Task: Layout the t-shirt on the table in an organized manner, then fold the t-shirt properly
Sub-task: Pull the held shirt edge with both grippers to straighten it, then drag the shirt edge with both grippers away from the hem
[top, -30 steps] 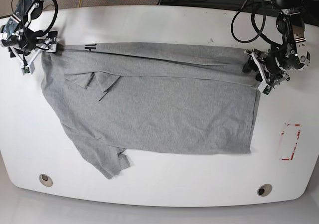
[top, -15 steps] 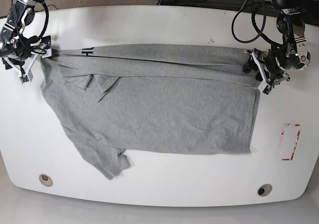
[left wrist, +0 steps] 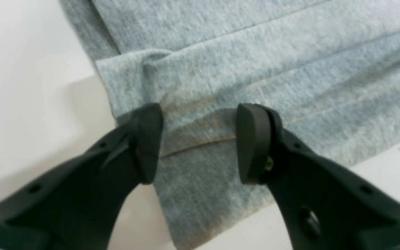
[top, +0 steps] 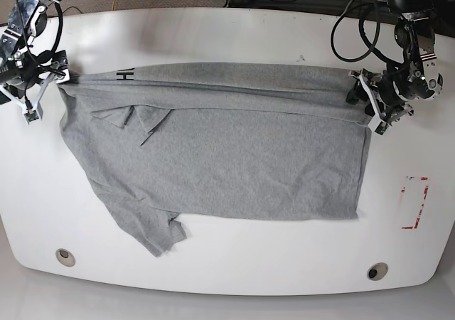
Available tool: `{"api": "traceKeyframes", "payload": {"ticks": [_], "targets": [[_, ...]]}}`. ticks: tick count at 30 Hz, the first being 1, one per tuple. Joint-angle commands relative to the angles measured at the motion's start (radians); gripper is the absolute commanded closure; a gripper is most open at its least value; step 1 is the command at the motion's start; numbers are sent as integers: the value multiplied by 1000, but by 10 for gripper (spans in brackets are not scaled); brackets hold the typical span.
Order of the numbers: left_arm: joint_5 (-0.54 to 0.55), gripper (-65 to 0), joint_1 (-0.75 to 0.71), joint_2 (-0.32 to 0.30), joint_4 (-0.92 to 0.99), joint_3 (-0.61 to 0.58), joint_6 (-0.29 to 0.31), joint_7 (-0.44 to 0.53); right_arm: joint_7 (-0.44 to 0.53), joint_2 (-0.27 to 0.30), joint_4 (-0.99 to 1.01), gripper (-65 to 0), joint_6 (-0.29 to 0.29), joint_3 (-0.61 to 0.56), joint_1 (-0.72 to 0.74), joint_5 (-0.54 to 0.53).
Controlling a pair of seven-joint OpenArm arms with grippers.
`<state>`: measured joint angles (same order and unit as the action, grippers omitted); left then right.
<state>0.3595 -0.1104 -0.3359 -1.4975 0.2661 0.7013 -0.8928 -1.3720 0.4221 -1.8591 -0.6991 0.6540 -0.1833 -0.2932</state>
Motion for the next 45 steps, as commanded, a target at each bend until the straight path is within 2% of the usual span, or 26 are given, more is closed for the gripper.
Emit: {"api": "traceKeyframes", "payload": {"ticks": [1,10,24,36,45], "targets": [[-23,-318,4,-15,-4,3,-3,-29,-24,1,-80,-650,1,7,5,-13],[-23,-318,4,-12,-4,0,-3,-29,-24,-27,-136,-650,1,5,34,-107],[-23,-318,5,-13,-4,2,-3,-29,-24,-29,-130,-650,1,8,32,-107],[-23,-318,5,-10,-4,0,-3,-29,-24,-91,-86,-650,1,13,-3,-100],[-23,-318,2,-9,-4,0,-3,-29,101,-96,125,-650,1,13,-2,-100]]}}
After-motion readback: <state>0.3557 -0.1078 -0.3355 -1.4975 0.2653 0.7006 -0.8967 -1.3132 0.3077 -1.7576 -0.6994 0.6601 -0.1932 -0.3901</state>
